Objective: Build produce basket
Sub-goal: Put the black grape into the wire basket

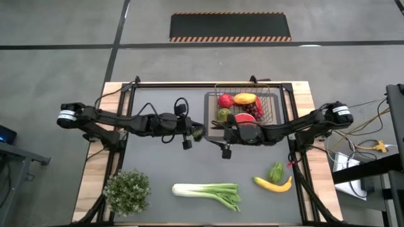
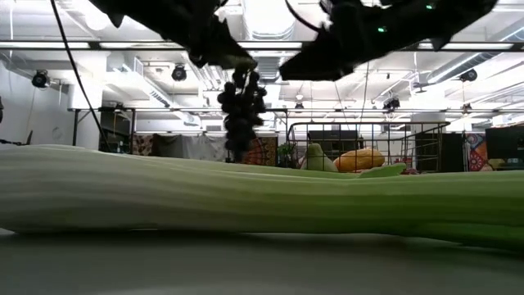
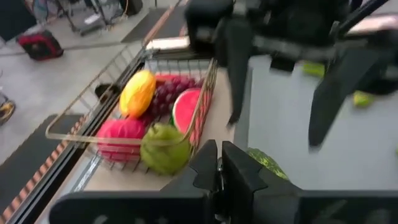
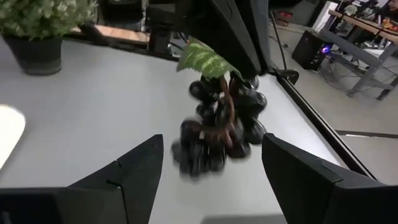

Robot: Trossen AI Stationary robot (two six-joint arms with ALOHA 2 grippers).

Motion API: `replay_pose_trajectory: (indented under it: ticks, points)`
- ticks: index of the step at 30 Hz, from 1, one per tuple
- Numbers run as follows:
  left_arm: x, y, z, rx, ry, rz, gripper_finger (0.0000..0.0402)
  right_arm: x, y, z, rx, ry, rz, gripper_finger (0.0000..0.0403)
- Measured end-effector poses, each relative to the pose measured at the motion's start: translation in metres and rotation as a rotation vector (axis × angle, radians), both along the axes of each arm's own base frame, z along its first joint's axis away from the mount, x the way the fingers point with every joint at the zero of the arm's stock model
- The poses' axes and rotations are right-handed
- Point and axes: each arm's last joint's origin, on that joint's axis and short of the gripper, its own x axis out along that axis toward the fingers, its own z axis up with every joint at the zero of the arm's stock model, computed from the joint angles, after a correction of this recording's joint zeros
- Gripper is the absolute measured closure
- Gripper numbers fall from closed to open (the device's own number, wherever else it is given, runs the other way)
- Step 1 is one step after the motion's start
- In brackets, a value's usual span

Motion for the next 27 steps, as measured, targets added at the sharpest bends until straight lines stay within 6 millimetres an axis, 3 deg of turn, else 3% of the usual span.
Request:
replay_pose_trajectory:
  ticks: [7, 11, 15, 24, 27]
  points:
    - [0.005, -0.011, 0.008, -0.007, -0.108, -0.045, 0.0401, 0.025, -0.009, -0.001, 0.042, -0.004, -0.054, 0.0125]
    - [0.006, -0.014, 0.009, -0.001, -0.121, -0.062, 0.0401, 0.034, -0.011, 0.000, 0.042, -0.007, -0.060, 0.0134]
    - [0.006, -0.014, 0.009, 0.000, -0.126, -0.062, 0.0401, 0.038, -0.010, 0.004, 0.030, -0.017, -0.047, 0.0186]
    - [0.006, -0.014, 0.008, 0.004, -0.118, -0.063, 0.0401, 0.039, -0.010, 0.005, 0.030, -0.005, -0.036, 0.0370]
    - [0.006, -0.014, 0.008, 0.008, -0.117, -0.064, 0.0392, 0.039, -0.010, 0.005, 0.030, -0.001, -0.033, 0.0384]
